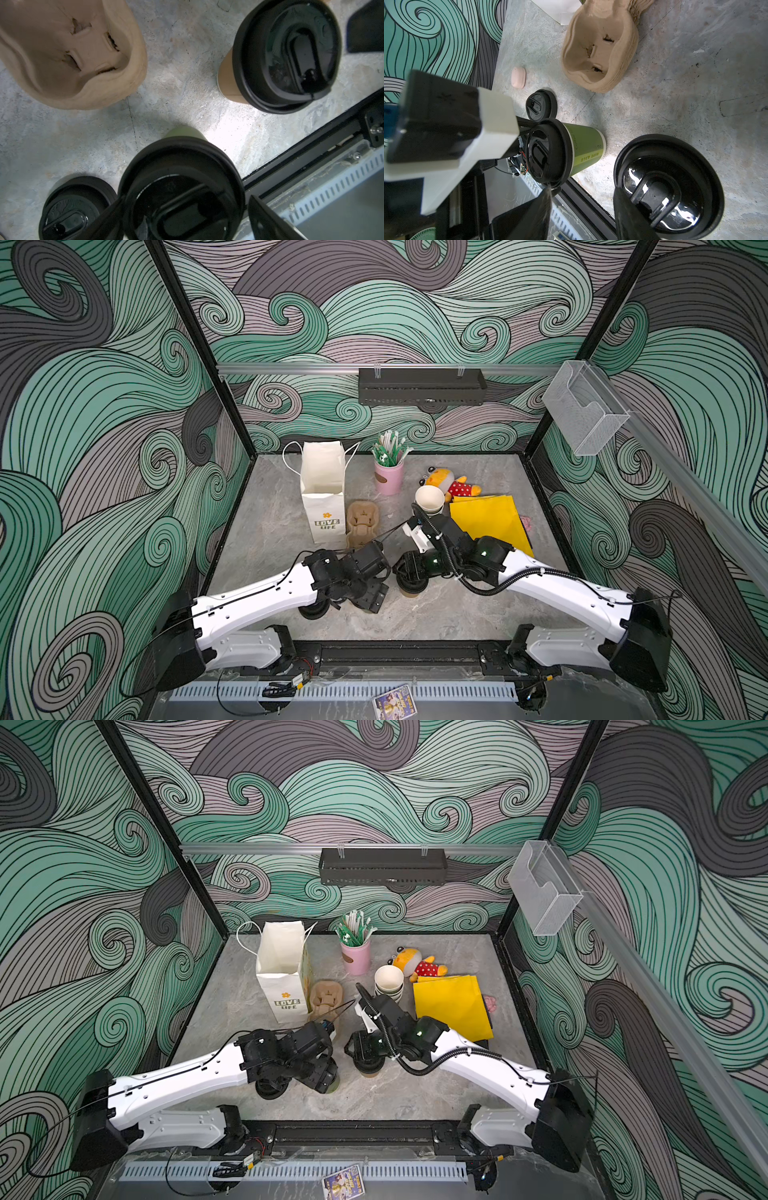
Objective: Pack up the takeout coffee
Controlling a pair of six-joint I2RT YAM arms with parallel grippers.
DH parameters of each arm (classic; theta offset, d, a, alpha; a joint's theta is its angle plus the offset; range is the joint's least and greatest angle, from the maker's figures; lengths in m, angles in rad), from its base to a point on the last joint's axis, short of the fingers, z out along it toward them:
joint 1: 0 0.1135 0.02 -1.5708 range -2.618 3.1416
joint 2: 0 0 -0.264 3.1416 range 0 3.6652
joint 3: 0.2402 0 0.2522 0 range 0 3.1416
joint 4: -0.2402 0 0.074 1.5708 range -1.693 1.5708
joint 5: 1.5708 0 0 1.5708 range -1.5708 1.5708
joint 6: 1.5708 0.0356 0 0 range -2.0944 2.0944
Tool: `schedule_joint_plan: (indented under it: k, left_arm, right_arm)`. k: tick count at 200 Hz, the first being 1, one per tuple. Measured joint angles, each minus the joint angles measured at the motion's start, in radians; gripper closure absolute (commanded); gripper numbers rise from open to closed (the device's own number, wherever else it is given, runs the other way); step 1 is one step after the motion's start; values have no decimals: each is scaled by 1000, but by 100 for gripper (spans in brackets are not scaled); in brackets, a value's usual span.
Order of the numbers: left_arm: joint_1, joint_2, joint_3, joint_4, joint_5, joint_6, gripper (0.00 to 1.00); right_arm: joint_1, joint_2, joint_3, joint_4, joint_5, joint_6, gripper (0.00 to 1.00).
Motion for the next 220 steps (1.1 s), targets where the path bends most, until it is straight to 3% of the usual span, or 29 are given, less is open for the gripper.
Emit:
schedule_joint_plan:
  k: [175, 220]
  left_arm:
    - [0, -61, -19, 14, 6, 4, 10]
    - [0, -102, -8, 8, -2, 3, 6]
  right_arm:
    - [0, -16, 0, -8, 0, 0, 49]
    - [0, -18, 0, -9, 0, 0, 49]
